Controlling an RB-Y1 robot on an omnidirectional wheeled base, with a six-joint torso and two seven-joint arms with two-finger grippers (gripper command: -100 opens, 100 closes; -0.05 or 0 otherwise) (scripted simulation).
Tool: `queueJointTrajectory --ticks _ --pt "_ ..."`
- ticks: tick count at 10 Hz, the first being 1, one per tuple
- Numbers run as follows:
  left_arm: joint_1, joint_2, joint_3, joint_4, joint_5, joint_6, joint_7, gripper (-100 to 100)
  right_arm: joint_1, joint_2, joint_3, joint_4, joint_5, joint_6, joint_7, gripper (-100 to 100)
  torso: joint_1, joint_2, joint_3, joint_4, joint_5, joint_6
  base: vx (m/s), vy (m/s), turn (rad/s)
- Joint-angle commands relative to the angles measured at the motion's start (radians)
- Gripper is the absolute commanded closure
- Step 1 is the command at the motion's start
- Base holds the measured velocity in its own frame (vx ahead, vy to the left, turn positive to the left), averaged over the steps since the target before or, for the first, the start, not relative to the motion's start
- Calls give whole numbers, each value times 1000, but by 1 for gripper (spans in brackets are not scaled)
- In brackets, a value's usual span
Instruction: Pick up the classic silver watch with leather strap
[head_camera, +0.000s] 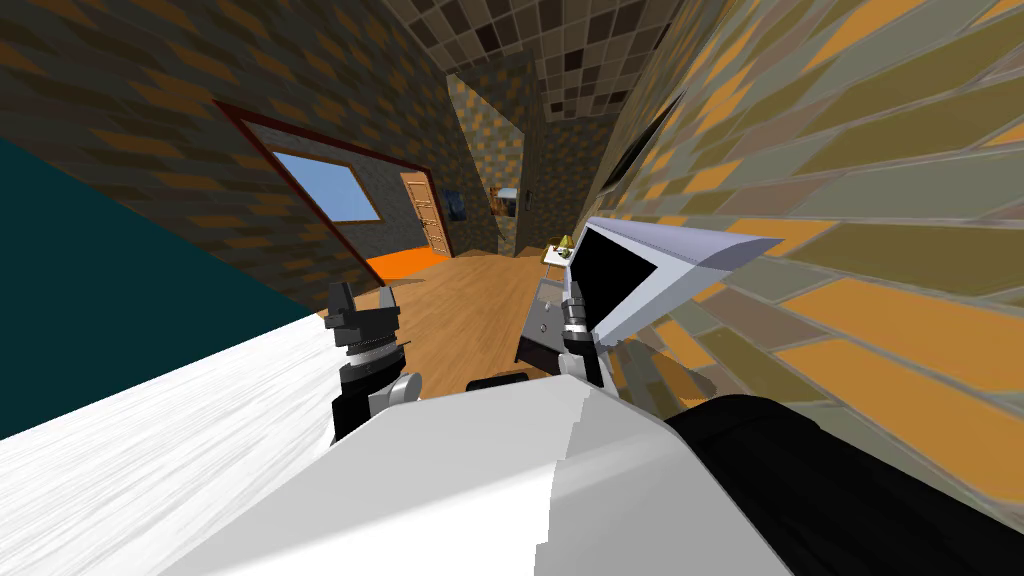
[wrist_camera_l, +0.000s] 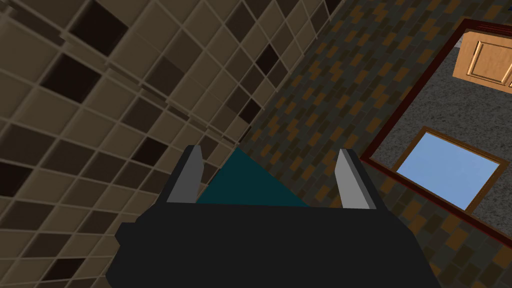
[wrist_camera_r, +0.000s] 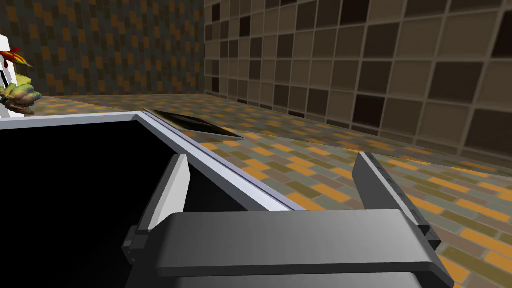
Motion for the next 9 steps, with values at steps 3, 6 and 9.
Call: queueJointTrajectory --ticks 3,6,9 --pt "0 0 0 0 0 0 0 0 -1 -83 -21 44 -36 60 -39 -100 3 -3 -1 -1 1 0 45 58 -71" --pt "0 0 0 0 0 0 0 0 -1 -115 -38 77 -64 109 -69 -100 6 -4 -3 -1 1 0 52 84 -62" --pt "0 0 0 0 0 0 0 0 0 -155 -68 139 -117 200 -125 -100 6 -4 -2 -1 1 0 60 88 -94"
